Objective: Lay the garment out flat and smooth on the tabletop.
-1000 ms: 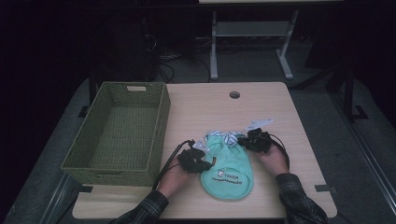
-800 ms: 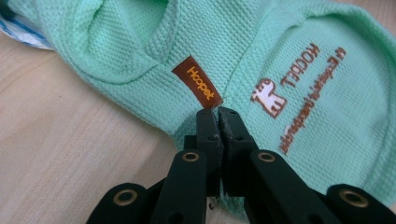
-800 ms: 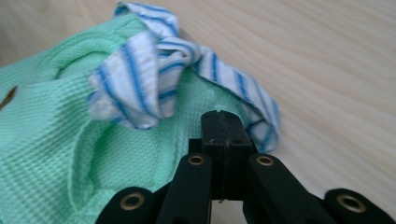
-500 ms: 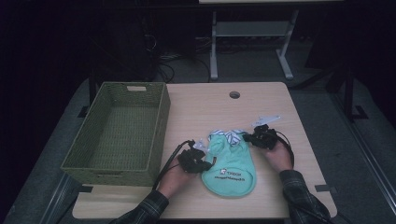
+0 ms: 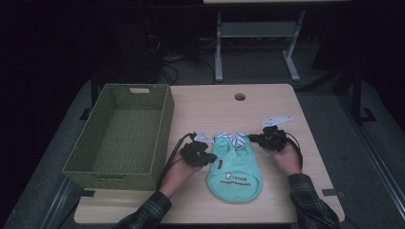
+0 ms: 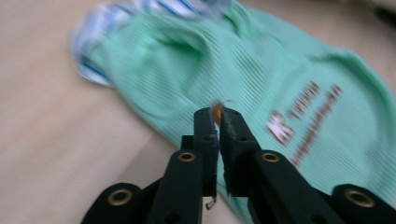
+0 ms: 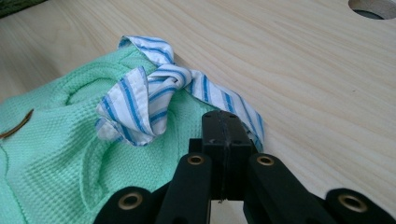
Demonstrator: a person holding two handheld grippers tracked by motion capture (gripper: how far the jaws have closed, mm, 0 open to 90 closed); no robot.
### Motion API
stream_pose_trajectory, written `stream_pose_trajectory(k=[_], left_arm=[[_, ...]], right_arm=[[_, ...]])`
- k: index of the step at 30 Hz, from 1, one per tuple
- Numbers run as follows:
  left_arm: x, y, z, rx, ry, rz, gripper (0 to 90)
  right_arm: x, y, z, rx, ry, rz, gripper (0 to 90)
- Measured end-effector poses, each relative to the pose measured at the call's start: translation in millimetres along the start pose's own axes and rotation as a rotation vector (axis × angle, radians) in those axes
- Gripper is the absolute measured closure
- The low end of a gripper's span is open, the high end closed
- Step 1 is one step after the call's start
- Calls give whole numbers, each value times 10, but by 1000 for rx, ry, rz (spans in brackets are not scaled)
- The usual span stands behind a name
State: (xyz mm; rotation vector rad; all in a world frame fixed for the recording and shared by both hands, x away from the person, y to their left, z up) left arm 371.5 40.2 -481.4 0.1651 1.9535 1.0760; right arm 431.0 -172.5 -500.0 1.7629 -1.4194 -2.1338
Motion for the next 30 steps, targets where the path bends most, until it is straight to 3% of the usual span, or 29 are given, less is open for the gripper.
stream_pose_trajectory(k=[8, 12, 14, 17, 19, 22, 25, 26, 30], left_arm=[[-328, -178, 333, -73, 43, -38, 895], [-412, -395, 410, -58, 63, -32, 894], [-413, -497, 418, -55, 53, -19, 894], [-370, -612, 458, -96, 28, 23, 895], [-364, -620, 473, -89, 37, 14, 897], [-346, -582, 492, -130, 2, 36, 898], [-321, -547, 520, -146, -1, 37, 899], [-313, -549, 510, -139, 22, 29, 898], [-310, -533, 518, -109, 37, 22, 883]], right_arm=[[28, -69, 25, -20, -7, 18, 897], [65, -146, 68, -33, 6, 41, 897], [78, -171, 82, -36, 7, 53, 898], [99, -193, 87, -37, 6, 67, 898], [110, -186, 83, -37, 10, 76, 899], [126, -170, 57, -27, 35, 88, 900], [148, -154, 22, -8, 53, 102, 900], [155, -147, 15, -10, 38, 100, 900], [159, -147, 7, -16, 34, 96, 900]])
Point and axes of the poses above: each handheld gripper's, and its own axes: y roughly backward along the jaws, x roughly out of its underside, z roughly to its left, the point moved 7 cm from there along -y, roughly forward along the jaws, and after that the axes turned 11 degrees about y, right-handed, at the moved point
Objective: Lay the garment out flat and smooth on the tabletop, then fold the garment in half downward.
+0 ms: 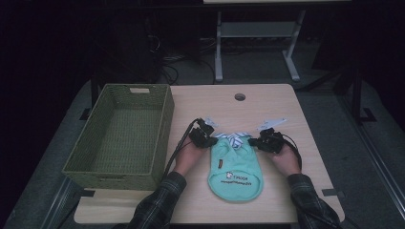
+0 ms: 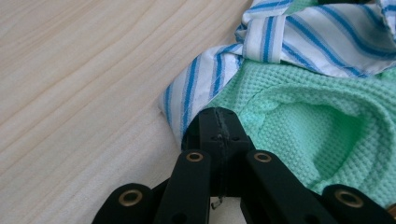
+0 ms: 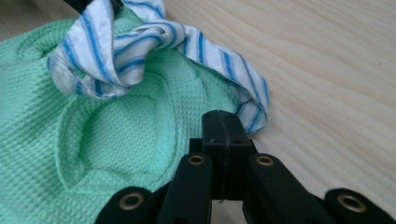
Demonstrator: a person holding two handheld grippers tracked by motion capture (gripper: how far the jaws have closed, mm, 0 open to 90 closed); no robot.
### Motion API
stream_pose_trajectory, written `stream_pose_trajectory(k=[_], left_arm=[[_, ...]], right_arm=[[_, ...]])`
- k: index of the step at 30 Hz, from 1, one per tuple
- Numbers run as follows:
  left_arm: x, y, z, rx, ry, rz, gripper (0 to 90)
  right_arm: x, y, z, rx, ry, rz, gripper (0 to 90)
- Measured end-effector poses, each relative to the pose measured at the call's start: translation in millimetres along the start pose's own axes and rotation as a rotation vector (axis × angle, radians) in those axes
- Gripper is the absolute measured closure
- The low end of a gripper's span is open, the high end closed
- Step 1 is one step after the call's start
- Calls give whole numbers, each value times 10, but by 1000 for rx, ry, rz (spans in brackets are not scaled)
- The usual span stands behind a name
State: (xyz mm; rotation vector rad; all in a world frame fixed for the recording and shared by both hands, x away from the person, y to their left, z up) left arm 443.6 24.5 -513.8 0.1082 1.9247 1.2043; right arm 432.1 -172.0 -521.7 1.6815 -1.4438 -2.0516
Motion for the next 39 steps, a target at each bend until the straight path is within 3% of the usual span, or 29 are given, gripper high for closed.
stream_pose_trajectory(k=[5, 11, 14, 16, 20, 27, 39], left_arm=[[-34, 89, 4, 16, 1, -7, 748], [-101, 173, 87, 11, 2, -29, 621], [-122, 166, 141, 9, -1, -18, 550], [-144, 156, 179, 13, 6, -16, 505], [-182, 100, 235, 20, 25, -30, 401], [-179, -26, 268, 43, 24, -6, 343], [-160, -122, 274, -37, -54, 30, 305]], right_arm=[[-78, 64, 1, -14, -14, -33, 870], [-163, 103, -48, -33, -18, -47, 697], [-194, 112, -76, -53, -20, -54, 628], [-214, 107, -123, -43, -10, -57, 606], [-246, 104, -216, -36, -34, -74, 540], [-231, 6, -284, -54, -38, -81, 515], [-135, -193, -247, -70, -3, -66, 531]])
Point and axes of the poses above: each handheld gripper's, and its own axes: y roughly backward along the jaws, x roughly out of its underside, z roughly to its left, the point moved 7 cm from there along -y, roughly forward along the jaws, and after that the axes turned 11 degrees about y, right-handed, at the moved point
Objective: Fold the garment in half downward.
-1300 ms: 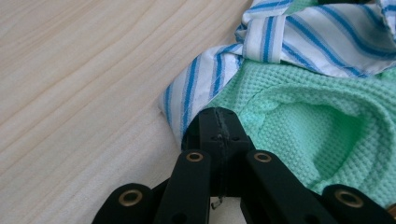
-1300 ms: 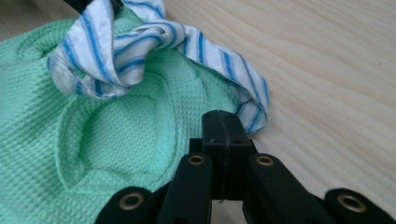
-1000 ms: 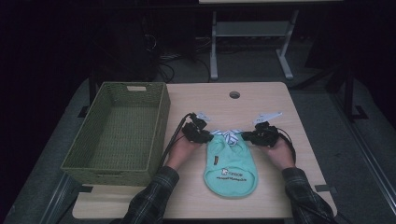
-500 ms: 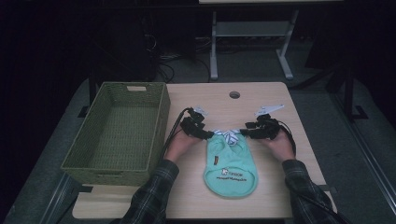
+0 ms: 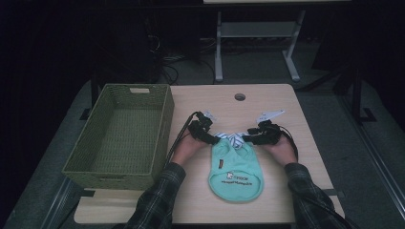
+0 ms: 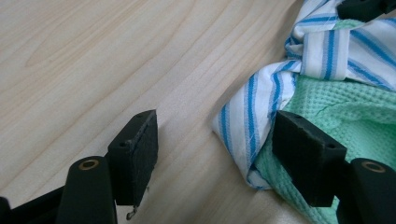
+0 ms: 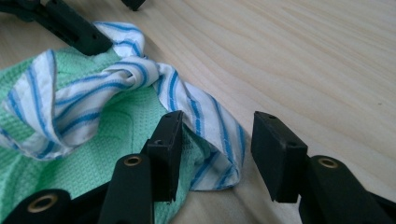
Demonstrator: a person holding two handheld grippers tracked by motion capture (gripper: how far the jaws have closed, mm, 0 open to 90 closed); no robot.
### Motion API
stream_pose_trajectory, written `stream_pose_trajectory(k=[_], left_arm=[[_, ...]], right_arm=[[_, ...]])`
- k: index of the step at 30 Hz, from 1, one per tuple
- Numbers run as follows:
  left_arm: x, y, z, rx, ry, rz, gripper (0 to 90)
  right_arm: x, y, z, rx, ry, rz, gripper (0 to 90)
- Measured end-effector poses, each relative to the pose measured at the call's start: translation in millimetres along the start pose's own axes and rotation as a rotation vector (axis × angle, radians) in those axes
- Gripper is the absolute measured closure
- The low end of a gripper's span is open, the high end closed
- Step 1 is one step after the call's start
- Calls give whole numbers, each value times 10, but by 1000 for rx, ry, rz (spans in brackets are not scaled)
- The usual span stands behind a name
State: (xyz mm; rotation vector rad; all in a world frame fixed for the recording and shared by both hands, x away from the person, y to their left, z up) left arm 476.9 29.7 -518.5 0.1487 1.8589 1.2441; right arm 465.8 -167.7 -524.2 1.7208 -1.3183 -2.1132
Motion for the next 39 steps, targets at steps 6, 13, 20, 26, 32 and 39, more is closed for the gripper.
stream_pose_trajectory(k=[6, 13, 20, 26, 32, 39], left_arm=[[9, 3, -18, 7, -3, -8, 324], [6, 23, -101, 42, -29, -5, 564], [-6, 21, -132, 88, -25, 13, 804], [-7, 16, -130, 102, -6, 5, 852], [-13, 37, -97, 69, 1, -5, 860], [-139, 152, -109, 56, -15, -48, 861]], right_arm=[[28, 8, 26, 19, 44, -18, 610], [29, 17, 62, 2, 36, -19, 735], [21, 17, 67, -27, 17, -3, 810], [2, 14, 86, -16, 20, 19, 843], [3, 19, 67, -20, 1, 15, 856], [-59, 80, 5, -2, -8, 5, 856]])
Point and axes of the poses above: each handheld gripper's, and its own axes: y roughly backward along the jaws, x roughly out of its underside, z roughly to its left, the point moved 7 cm from there along -y, roughly forward along the jaws, and after that the axes turned 11 degrees about y, right-handed, at the moved point
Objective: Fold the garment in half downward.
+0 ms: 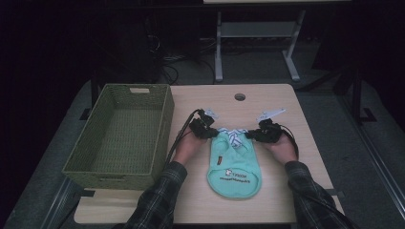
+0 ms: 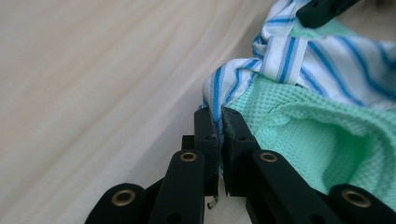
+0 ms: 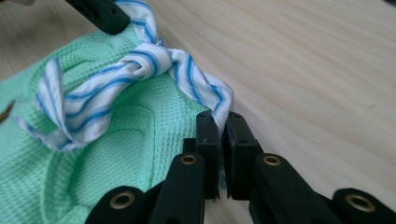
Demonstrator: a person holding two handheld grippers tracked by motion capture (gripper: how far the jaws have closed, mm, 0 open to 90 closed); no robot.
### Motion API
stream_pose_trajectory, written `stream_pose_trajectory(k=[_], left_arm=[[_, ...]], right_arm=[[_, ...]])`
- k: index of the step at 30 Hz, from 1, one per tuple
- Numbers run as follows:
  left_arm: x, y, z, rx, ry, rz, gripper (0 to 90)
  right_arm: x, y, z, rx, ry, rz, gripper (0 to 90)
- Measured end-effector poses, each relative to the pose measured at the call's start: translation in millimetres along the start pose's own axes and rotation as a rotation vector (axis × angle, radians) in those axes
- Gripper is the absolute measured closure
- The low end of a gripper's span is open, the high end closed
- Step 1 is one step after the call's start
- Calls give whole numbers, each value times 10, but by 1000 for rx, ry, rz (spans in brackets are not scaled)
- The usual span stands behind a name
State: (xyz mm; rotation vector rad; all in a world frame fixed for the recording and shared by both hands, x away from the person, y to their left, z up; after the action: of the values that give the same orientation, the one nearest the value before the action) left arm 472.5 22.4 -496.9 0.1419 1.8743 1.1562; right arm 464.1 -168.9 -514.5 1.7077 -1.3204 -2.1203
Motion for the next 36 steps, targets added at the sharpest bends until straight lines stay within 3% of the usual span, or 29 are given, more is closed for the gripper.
stream_pose_trajectory(k=[8, 13, 15, 17, 19, 24, 31, 36], left_arm=[[-147, 173, -124, -16, -18, -90, 861], [-227, 262, -175, -6, -23, -148, 861], [-234, 264, -181, -8, -27, -150, 861], [-236, 259, -182, -4, -24, -154, 861], [-230, 248, -174, -7, -21, -150, 861], [-210, 218, -135, -15, -8, -138, 861], [-194, 211, -105, -22, -9, -129, 860], [-188, 214, -103, -15, 2, -138, 860]], right_arm=[[-100, 155, -45, 24, -1, -41, 845], [-128, 258, -32, 32, -1, -78, 719], [-134, 308, -31, 27, -27, -95, 667], [-140, 360, -26, 36, -29, -107, 673], [-150, 392, 9, 33, -20, -109, 736], [-175, 438, 229, -5, 4, -130, 895], [-231, 304, 634, -93, 65, -127, 897], [-236, 155, 758, -125, 78, -105, 897]])
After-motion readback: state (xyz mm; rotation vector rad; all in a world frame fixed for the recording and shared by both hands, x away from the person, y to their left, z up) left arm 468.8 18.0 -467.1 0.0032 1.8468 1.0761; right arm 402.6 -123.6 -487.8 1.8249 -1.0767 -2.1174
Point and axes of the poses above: each handheld gripper's, and its own axes: y roughly backward along the jaws, x roughly out of its underside, z roughly to its left, the point moved 7 cm from there along -y, roughly forward along the jaws, and after that the axes turned 11 degrees about y, right-handed, at the moved point
